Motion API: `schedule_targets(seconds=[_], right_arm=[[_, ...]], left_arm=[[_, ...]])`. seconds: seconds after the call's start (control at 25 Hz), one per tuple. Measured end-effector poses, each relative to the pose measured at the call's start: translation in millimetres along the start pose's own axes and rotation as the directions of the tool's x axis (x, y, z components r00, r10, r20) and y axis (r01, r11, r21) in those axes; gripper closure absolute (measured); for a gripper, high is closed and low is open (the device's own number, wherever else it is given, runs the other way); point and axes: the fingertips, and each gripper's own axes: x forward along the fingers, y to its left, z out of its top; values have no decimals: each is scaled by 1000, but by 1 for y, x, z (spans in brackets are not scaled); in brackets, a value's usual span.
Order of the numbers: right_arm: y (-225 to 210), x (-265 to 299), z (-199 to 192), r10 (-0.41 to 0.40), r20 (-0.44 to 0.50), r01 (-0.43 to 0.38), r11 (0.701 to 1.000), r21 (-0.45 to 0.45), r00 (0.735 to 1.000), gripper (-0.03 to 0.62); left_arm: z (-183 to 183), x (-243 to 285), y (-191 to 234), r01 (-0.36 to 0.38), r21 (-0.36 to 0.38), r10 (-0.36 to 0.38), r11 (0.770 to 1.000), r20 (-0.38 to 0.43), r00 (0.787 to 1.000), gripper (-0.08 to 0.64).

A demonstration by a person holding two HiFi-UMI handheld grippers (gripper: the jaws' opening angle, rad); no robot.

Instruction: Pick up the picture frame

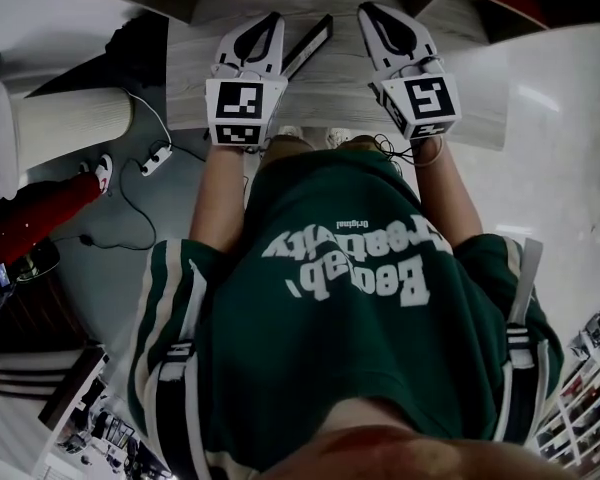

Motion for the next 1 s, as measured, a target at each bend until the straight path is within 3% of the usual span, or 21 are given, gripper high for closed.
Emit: schedule_targets(seconds=[0.52, 0.8, 1.0], right_arm=[[-3, -2, -15, -4, -86, 4, 1000, 3, 996, 552], [1, 5, -7, 7, -38, -7, 1000, 4, 999, 552], [-1, 4, -11, 9, -27, -8, 1000, 12, 1000, 552]], left_arm=[[-8, 5, -4, 3, 14, -2, 1000, -29, 1000, 540], [-17, 7, -12, 58, 31, -56, 998, -80, 995, 540], [-32, 16, -28, 137, 27, -132, 990, -154, 979, 540]])
